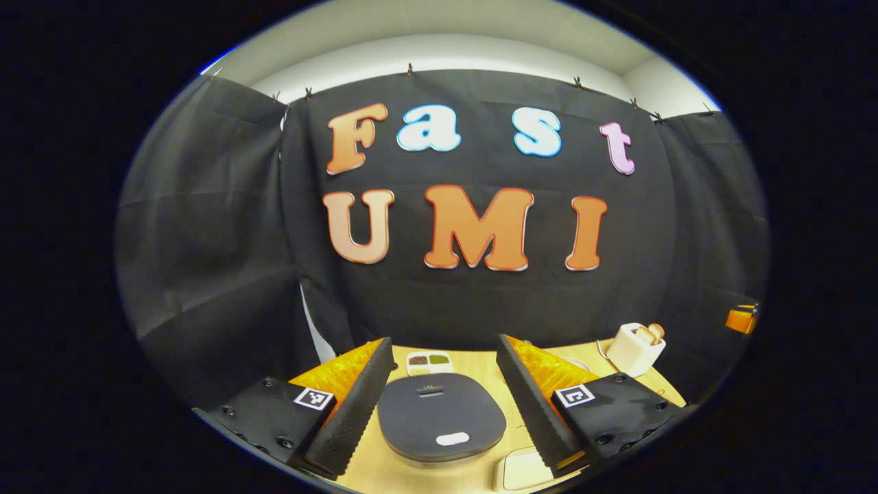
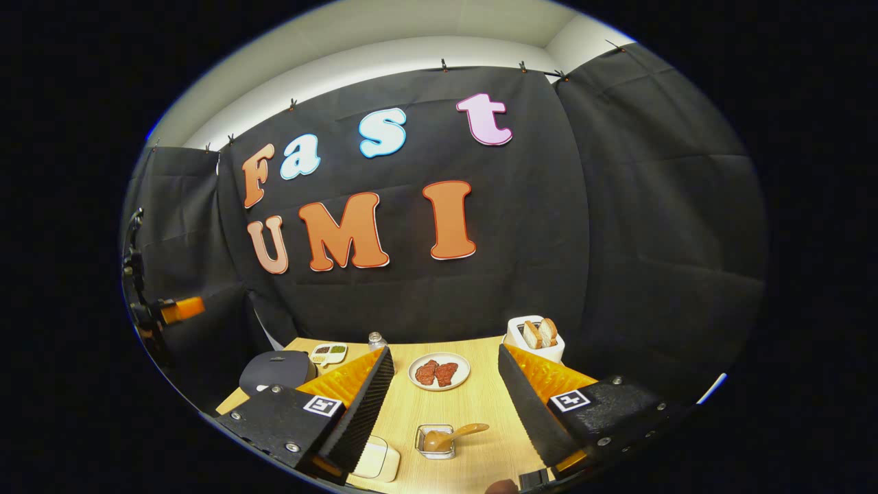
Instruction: Close the left gripper, press the button to open the rice cooker; take a wooden spoon from the chopstick holder with the right hand, scoop a spoonful of rice and pour it into the rice cooker, then put the wooden spoon back into the chopstick holder.
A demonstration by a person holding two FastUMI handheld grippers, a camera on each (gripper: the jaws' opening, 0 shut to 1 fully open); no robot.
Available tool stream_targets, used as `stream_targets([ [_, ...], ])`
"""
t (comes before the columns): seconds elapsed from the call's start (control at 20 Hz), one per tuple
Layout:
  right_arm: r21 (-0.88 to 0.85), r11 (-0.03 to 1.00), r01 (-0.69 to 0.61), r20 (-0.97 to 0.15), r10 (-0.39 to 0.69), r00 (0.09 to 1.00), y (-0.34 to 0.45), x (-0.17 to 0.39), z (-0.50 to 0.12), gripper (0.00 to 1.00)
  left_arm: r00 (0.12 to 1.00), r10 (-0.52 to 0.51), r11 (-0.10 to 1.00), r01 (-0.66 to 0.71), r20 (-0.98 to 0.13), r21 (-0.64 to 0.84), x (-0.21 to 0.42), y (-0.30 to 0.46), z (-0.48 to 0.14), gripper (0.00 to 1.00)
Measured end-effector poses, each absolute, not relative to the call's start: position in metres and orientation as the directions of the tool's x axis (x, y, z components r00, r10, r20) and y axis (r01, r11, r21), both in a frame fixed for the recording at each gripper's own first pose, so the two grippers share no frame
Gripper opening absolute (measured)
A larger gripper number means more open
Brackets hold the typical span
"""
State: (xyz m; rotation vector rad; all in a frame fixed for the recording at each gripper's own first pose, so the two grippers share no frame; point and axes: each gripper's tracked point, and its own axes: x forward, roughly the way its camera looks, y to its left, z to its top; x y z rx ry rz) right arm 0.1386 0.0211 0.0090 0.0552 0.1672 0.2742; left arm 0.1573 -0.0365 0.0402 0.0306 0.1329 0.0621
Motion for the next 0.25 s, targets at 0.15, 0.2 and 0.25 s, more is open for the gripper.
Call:
stream_targets([
  [0.15,0.058,0.965,-0.255,-0.130,0.260,0.957,0.017,0.140,0.020,0.95,0.995,0.096,0.994,-0.094,-0.039,0.052,0.128,-0.015,0.100,0.96],
  [0.2,0.051,0.966,-0.252,-0.129,0.256,0.958,0.015,0.140,0.022,0.95,0.995,0.104,0.992,-0.103,-0.010,0.068,0.117,-0.007,0.117,0.96],
  [0.25,0.045,0.968,-0.248,-0.127,0.251,0.960,0.012,0.141,0.024,0.95,0.992,0.128,0.988,-0.130,0.021,0.081,0.108,0.006,0.134,0.96],
])
